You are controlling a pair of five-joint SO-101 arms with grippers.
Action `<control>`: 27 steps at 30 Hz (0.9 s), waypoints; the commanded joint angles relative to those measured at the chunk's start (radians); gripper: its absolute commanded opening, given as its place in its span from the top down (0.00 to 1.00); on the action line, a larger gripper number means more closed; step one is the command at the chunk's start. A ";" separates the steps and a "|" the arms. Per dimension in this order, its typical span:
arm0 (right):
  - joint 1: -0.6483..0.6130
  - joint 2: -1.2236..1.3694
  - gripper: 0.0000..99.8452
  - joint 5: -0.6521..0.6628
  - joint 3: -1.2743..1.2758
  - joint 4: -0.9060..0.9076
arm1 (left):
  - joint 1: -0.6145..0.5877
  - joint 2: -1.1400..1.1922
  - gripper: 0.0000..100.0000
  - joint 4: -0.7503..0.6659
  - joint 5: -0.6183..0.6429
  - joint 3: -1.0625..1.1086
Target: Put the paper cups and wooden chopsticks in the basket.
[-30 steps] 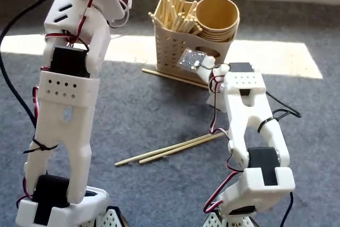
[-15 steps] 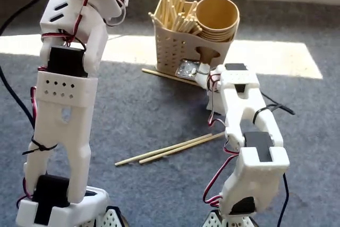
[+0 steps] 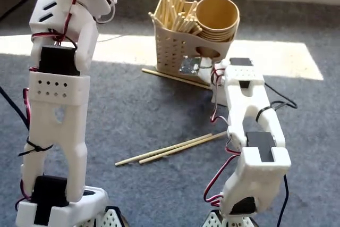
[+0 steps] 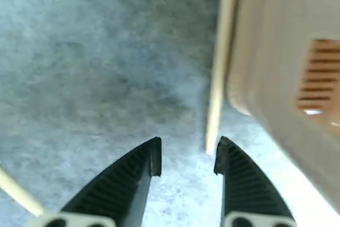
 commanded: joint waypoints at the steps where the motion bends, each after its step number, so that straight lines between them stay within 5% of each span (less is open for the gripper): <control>1: 0.025 -0.012 0.83 0.014 -0.061 -0.022 | -0.028 -0.048 0.91 -0.003 0.014 -0.053; 17: 0.027 0.209 0.83 0.011 -0.160 -0.081 | -0.031 -0.048 0.91 -0.003 0.015 -0.054; 22: 0.010 0.206 0.99 0.014 -0.154 -0.076 | -0.031 -0.048 0.91 -0.003 0.015 -0.054; 27: 0.005 0.203 1.00 0.014 -0.160 0.054 | -0.031 -0.048 0.91 -0.003 0.015 -0.054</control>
